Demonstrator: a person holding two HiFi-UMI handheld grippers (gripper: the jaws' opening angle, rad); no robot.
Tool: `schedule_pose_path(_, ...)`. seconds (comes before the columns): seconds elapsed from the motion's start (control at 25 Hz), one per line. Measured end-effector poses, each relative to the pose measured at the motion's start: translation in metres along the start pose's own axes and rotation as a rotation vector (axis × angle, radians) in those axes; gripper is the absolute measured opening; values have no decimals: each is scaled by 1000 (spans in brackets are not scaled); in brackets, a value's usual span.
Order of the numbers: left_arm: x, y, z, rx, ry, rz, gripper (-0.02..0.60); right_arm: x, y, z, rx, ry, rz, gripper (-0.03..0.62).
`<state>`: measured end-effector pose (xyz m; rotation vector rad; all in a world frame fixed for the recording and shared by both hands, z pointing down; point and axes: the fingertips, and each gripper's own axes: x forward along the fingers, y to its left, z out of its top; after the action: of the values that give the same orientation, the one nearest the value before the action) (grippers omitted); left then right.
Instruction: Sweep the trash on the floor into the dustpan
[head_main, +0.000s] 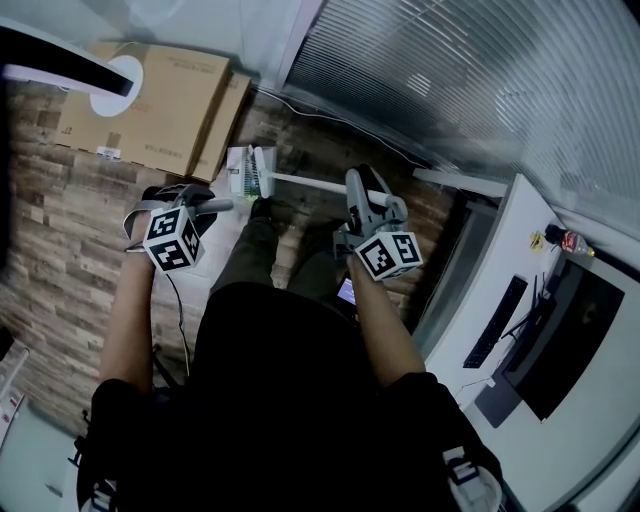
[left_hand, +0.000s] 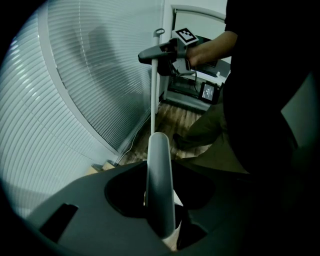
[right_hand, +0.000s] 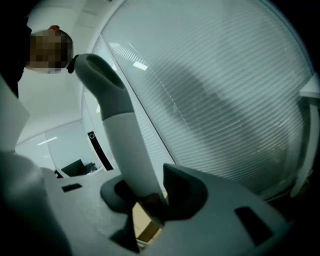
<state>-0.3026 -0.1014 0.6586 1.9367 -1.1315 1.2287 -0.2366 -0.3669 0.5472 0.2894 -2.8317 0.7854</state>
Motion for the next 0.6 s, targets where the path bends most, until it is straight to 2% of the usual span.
schedule_pose_path(0.36,-6,0,-7,17,28,21,133,-37,32,86,-96,-92,47,91)
schedule_pose_path(0.48,-24,7,3,4,-3,46,156,-49,42,111,-146,-110,72,87)
schedule_pose_path(0.6,-50,13,23,-59,-89,49,157,-65,49,129,-203,-119,93,84)
